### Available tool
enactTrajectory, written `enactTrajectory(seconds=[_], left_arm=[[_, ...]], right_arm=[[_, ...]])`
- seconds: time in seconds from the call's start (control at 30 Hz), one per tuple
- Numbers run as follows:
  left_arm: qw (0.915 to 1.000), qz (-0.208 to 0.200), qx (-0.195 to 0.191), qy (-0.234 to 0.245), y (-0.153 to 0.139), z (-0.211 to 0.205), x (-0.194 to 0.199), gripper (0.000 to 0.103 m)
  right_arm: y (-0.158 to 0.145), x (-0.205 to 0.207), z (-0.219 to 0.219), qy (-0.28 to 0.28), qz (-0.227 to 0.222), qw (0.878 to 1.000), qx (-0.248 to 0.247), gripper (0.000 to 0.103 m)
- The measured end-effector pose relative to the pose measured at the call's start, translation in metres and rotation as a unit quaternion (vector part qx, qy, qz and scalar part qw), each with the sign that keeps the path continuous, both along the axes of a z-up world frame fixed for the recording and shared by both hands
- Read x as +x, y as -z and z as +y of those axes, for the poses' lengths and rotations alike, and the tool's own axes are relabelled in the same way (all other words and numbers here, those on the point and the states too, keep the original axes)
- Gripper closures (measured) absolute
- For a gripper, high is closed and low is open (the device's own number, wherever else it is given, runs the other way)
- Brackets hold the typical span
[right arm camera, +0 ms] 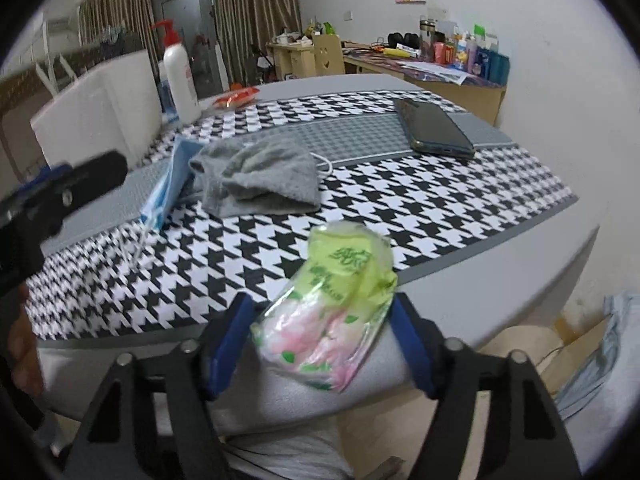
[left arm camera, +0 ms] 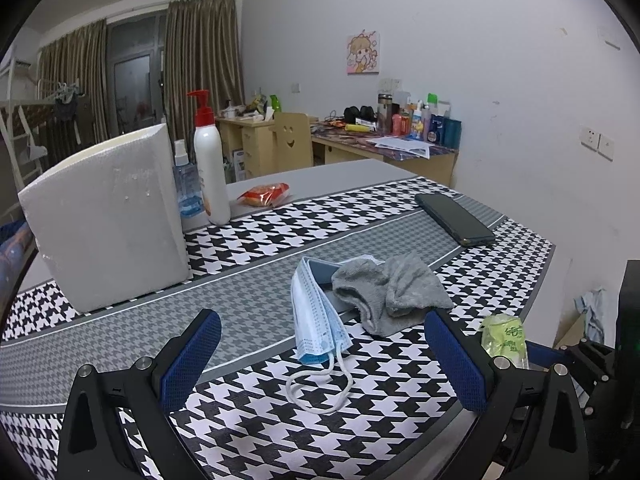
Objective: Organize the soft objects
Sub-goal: 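Close the right gripper on the snack bag while the left gripper closes on the grey cloth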
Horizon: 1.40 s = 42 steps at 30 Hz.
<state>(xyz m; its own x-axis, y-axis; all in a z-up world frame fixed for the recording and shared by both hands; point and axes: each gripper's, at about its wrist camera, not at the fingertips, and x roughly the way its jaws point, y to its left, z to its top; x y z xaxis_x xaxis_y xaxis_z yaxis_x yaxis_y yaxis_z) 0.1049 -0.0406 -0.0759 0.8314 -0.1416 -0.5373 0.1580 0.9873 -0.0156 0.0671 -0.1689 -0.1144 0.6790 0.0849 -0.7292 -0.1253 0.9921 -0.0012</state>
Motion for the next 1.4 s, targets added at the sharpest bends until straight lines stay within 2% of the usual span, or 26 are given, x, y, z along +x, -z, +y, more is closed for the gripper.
enactTrajectory(seconds=[0.03,0.07,0.17,0.27,0.67,1.1,1.2,1.33,1.4], left_arm=[[1.0000,0.001,0.001,0.000,0.001,0.000,0.001,0.001],[1.0000,0.004,0.002,0.000,0.001,-0.001,0.002,0.001],[1.0000,0.009,0.003,-0.002,0.003,0.000,0.006,0.001],[0.9999,0.012,0.003,-0.004,0.004,0.000,0.009,0.001],[0.9994,0.033,-0.004,0.006,0.009,-0.005,0.024,0.001],[0.9983,0.028,0.012,0.050,0.007,-0.040,0.033,0.002],[0.9975,0.034,0.011,0.061,0.007,-0.050,0.035,0.007],[0.9949,0.062,0.008,0.079,0.014,-0.063,0.044,0.020],[0.9936,0.075,0.005,0.084,0.017,-0.069,0.048,0.021]], right_arm=[[-0.001,-0.001,0.000,-0.005,-0.002,1.000,0.001,0.037],[-0.001,-0.001,0.000,-0.008,-0.003,1.000,0.002,0.046],[-0.002,0.001,-0.006,-0.008,-0.005,1.000,0.010,0.057],[-0.003,0.004,-0.008,-0.012,-0.003,1.000,0.018,0.060],[-0.009,0.017,-0.022,-0.007,-0.019,0.999,0.030,0.061],[-0.010,0.032,-0.042,-0.008,-0.019,0.999,0.029,0.061],[-0.011,0.036,-0.050,-0.006,-0.019,0.999,0.030,0.061],[-0.010,0.041,-0.058,-0.006,-0.016,0.999,0.033,0.061],[-0.010,0.043,-0.063,-0.004,-0.015,0.999,0.034,0.061]])
